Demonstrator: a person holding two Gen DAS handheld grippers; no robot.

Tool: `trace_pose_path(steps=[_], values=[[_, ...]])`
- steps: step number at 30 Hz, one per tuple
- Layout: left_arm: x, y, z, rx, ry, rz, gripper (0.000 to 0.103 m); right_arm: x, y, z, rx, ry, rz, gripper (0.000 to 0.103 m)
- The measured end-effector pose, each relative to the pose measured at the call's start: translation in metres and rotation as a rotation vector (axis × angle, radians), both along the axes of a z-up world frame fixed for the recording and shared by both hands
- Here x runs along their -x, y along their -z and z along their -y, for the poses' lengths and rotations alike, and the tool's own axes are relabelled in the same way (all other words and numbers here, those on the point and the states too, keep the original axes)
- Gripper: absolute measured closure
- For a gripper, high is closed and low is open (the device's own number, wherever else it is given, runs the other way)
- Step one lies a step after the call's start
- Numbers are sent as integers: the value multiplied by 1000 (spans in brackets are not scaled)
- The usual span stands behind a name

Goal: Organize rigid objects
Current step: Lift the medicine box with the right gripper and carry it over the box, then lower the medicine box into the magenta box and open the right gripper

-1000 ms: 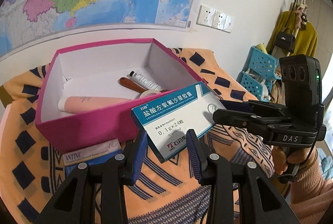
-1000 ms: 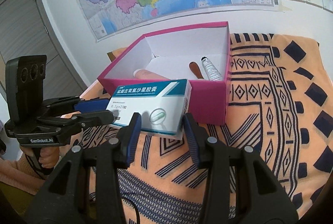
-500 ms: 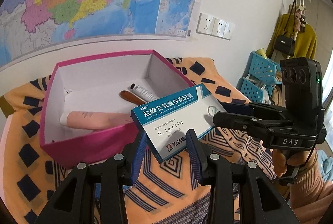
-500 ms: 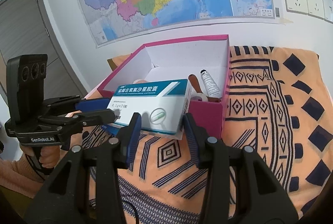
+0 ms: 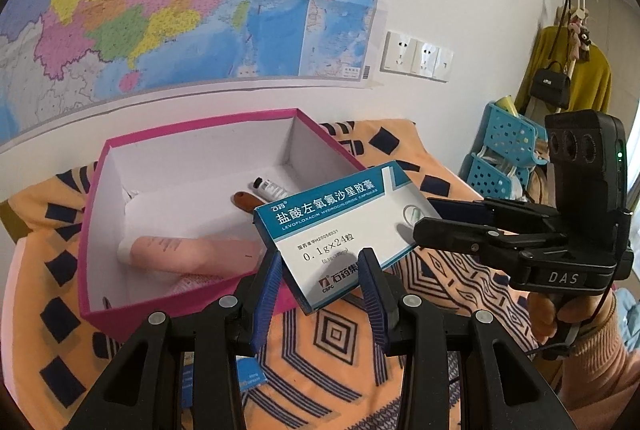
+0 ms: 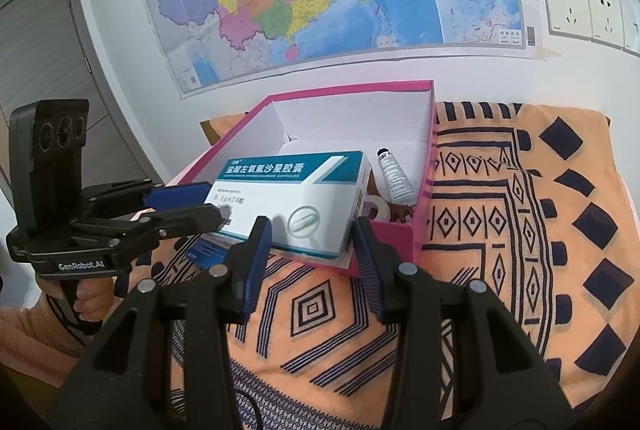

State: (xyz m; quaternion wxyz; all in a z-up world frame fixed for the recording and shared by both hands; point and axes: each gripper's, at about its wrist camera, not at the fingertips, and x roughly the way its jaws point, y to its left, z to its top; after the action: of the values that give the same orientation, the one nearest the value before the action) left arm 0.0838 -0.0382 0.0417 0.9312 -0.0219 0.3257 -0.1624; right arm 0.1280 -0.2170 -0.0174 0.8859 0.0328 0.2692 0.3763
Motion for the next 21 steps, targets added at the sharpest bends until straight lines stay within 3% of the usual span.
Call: trace_pose_path(steps=[21], values=[[-51, 9, -10, 21, -52, -57, 64, -37, -5, -13, 43, 28, -12, 58]])
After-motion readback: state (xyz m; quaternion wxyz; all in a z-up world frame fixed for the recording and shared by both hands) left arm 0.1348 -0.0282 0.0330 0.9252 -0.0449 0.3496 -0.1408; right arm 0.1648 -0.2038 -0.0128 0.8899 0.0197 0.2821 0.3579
